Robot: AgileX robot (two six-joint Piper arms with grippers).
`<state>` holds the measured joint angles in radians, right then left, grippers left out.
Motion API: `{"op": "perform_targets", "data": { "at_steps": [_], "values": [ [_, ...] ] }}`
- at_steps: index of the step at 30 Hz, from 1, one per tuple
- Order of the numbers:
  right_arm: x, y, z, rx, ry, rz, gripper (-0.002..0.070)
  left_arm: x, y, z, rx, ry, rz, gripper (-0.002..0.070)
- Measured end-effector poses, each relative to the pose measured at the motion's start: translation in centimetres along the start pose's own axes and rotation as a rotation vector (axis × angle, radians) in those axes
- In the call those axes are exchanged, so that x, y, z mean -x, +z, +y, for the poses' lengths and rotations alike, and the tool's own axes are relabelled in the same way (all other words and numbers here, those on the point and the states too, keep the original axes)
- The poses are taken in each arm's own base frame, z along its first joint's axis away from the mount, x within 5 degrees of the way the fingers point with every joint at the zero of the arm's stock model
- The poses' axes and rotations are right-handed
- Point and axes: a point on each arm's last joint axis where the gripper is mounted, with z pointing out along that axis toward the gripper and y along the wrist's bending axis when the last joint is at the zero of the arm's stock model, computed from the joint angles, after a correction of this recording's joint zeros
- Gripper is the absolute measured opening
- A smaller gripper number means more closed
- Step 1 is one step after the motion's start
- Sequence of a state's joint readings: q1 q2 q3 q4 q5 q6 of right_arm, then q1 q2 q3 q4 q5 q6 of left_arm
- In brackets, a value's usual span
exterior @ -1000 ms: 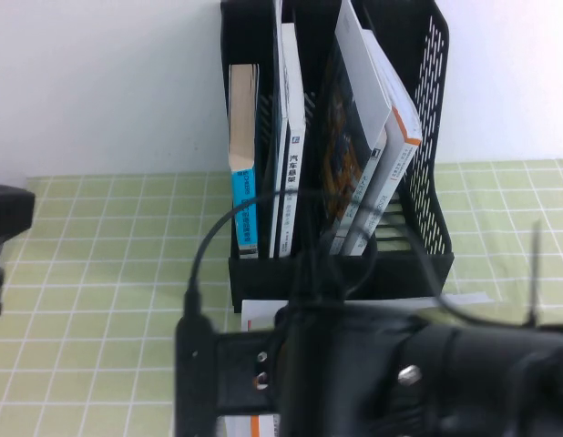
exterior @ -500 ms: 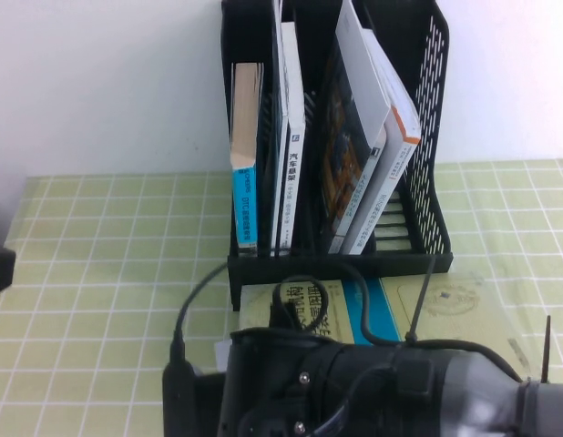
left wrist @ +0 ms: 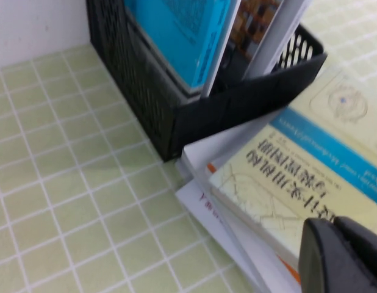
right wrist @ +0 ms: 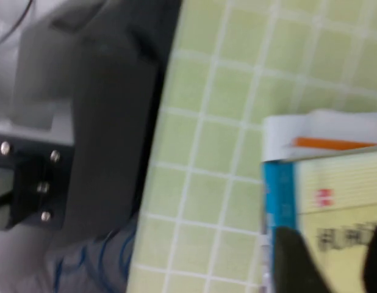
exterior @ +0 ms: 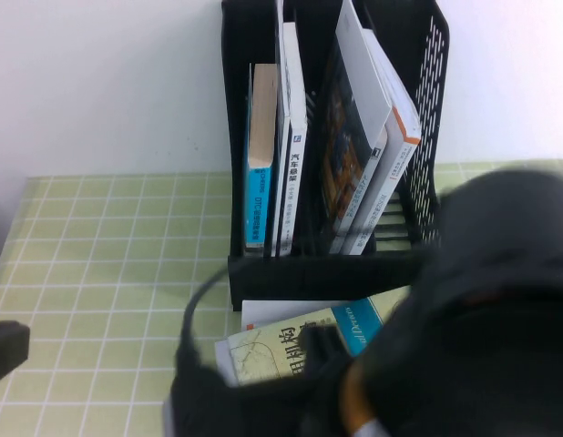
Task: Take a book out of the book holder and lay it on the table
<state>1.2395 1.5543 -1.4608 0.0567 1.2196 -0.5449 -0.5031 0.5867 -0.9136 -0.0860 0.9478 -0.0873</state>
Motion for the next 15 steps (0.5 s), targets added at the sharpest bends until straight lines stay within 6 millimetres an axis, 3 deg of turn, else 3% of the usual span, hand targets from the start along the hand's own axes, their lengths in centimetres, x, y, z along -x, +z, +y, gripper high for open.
{"op": "perform_targets", "data": {
  "at_steps": [2,3,5,8,12,15],
  "values": [
    [-0.8,-3.4,0.2,-0.065,0.022,-0.079,0.0143,-1.2,-0.2,0.1,-0.013,-0.007,-0.055,-0.0003],
    [-1.3,-4.6,0.2,-0.094,0.045,-0.113,0.0102,-1.8,-0.1,0.2,-0.02,-0.013,-0.072,-0.0003],
    [-2.8,-7.3,-0.1,-0.17,0.103,-0.198,0.0043,-3.4,0.0,0.2,-0.051,-0.036,-0.119,-0.0003],
    [-5.5,-9.7,-0.7,-0.267,0.205,-0.286,0.0013,-5.8,0.7,0.3,-0.091,-0.076,-0.179,-0.0003],
    [-9.4,-9.2,-1.6,-0.35,0.331,-0.299,0.0001,-9.3,2.4,1.0,-0.095,-0.112,-0.215,-0.0003],
    [-12.1,-6.8,-1.8,-0.391,0.399,-0.297,0.0,-11.4,3.7,1.5,-0.082,-0.114,-0.222,-0.0003]
  ]
}}
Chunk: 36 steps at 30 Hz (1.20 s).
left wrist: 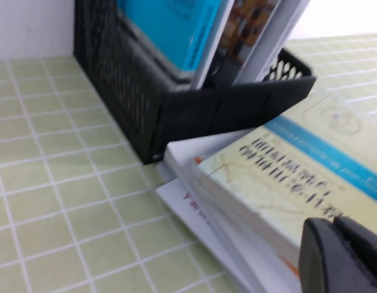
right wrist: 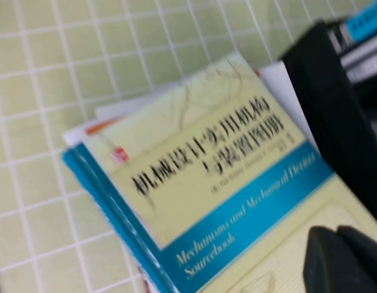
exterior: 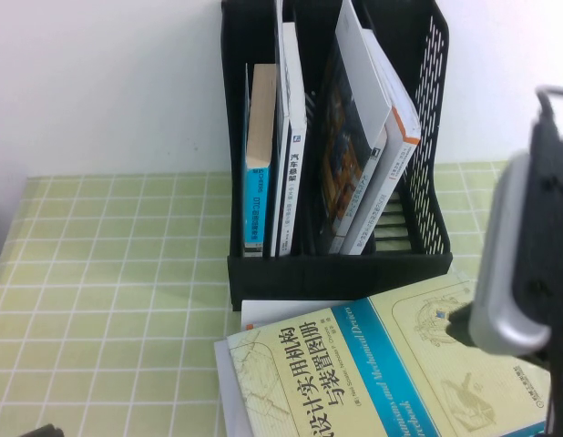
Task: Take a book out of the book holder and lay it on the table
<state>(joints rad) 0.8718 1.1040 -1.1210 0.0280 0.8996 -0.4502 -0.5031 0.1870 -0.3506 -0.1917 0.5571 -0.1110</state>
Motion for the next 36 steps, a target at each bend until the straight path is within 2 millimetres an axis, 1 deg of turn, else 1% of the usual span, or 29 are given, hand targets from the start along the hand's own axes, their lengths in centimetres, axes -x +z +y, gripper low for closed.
{"op": "perform_targets", "data": {
  "at_steps": [2,5,8,11,19,26,30,33,36],
  "values": [
    [-2.3,1.3,0.0,-0.031,0.038,-0.006,-0.0001,-1.0,0.4,0.5,0.014,0.011,0.004,-0.0003],
    [-5.3,3.0,0.6,-0.07,0.071,-0.026,-0.0001,-1.8,0.9,0.8,0.029,0.024,0.009,-0.0003],
    [-7.2,4.1,1.3,-0.087,0.076,-0.043,-0.0001,-2.0,1.1,1.0,0.036,0.033,0.005,-0.0003],
    [-8.3,4.8,1.8,-0.076,0.079,-0.018,-0.0001,-2.0,1.1,1.0,0.036,0.032,0.005,-0.0003],
    [-9.5,5.1,2.5,-0.016,0.089,0.083,-0.0001,-2.1,1.1,1.0,0.038,0.034,0.012,-0.0003],
    [-9.7,5.1,2.6,-0.008,0.09,0.098,-0.0001,-2.3,1.2,1.1,0.041,0.036,0.018,-0.0003],
    [-9.7,5.1,2.6,-0.006,0.091,0.099,-0.0001,-2.3,1.2,1.3,0.061,0.069,0.021,-0.0003],
    [-9.7,5.1,2.6,-0.005,0.093,0.098,-0.0001,-2.4,1.5,1.9,0.114,0.083,-0.031,-0.0003],
    [-9.7,5.1,2.6,-0.005,0.093,0.098,-0.0001,-3.2,2.2,3.1,0.209,0.063,-0.089,-0.0003]
  ]
}}
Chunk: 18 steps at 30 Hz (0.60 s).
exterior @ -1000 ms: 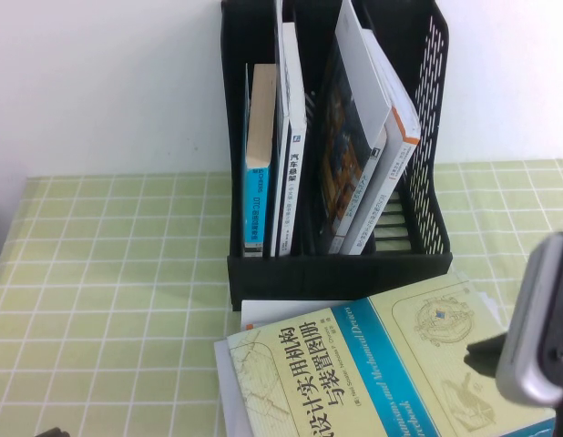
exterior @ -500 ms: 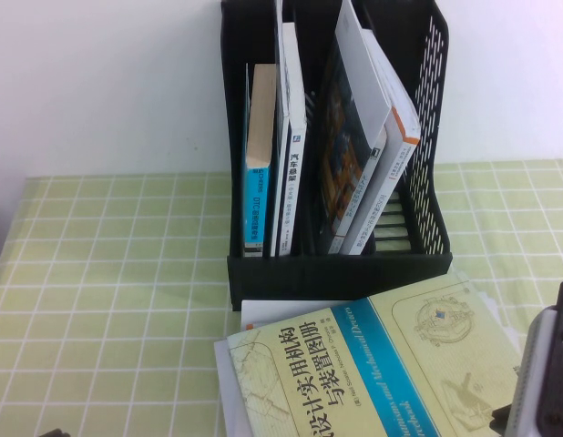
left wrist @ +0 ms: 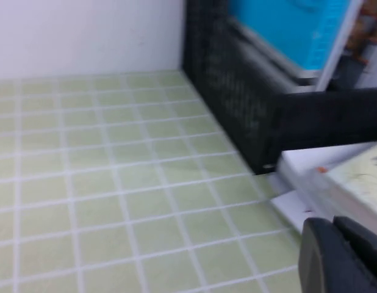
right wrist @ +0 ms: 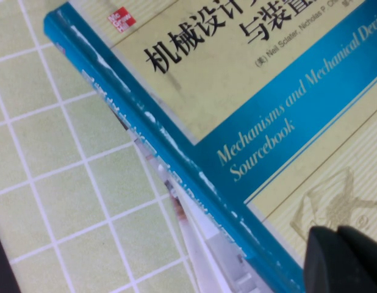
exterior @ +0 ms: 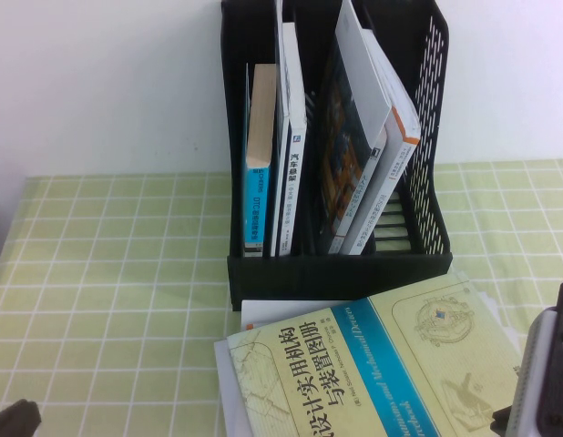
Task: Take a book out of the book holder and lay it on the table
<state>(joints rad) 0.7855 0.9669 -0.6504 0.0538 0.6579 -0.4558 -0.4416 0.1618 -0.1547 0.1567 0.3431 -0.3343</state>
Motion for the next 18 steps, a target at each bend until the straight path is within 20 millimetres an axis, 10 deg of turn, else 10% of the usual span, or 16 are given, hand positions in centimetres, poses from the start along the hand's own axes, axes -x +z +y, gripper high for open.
{"op": "perform_targets", "data": {
  "at_steps": [18],
  "values": [
    [0.0,0.0,0.0,0.0,-0.002,0.0,-0.0001,-4.8,0.2,2.3,0.312,-0.394,-0.094,-0.0003]
  ]
}}
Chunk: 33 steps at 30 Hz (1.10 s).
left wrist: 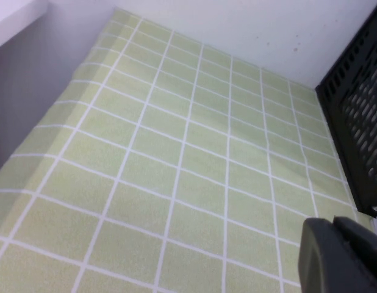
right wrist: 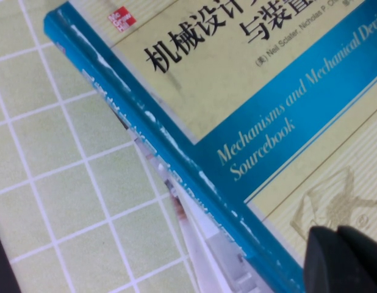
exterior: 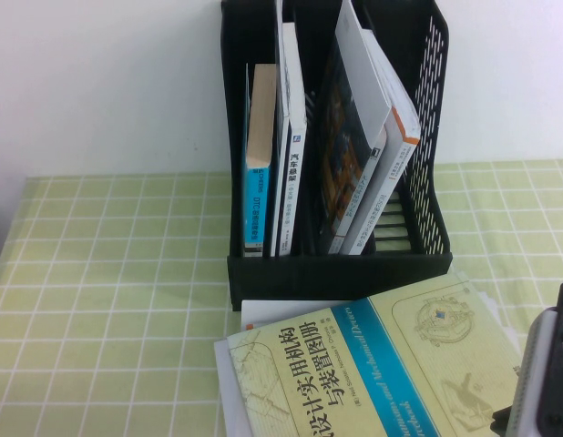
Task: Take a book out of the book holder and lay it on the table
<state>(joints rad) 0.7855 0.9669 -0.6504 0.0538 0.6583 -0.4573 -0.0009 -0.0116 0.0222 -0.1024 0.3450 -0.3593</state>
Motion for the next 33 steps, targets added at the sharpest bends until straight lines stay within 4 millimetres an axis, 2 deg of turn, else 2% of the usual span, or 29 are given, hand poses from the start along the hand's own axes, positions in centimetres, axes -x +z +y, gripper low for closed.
{"op": "perform_targets", "data": {
  "at_steps": [16,20,24,28,31,33],
  "values": [
    [-0.1,0.0,0.1,0.005,0.0,0.009,-0.0001,0.0,0.0,0.0,-0.004,-0.017,0.002,-0.0002],
    [-0.3,-0.8,-0.1,-0.007,0.029,-0.021,-0.0001,0.0,0.0,-0.1,-0.005,-0.019,0.002,-0.0002],
    [-1.0,-3.4,-1.0,-0.091,0.123,-0.123,-0.0001,0.0,0.0,0.0,-0.004,-0.02,0.003,-0.0002],
    [-2.2,-5.4,-2.2,-0.259,0.326,-0.356,-0.0001,0.0,0.0,0.0,-0.004,-0.02,0.003,-0.0003],
    [-4.0,-6.2,-2.8,-0.435,0.46,-0.524,-0.0001,0.0,0.0,0.0,-0.004,-0.02,0.003,-0.0002],
    [-5.7,-6.0,-2.9,-0.543,0.525,-0.585,-0.0001,0.0,0.0,0.0,-0.004,-0.02,0.003,-0.0002]
  ]
}}
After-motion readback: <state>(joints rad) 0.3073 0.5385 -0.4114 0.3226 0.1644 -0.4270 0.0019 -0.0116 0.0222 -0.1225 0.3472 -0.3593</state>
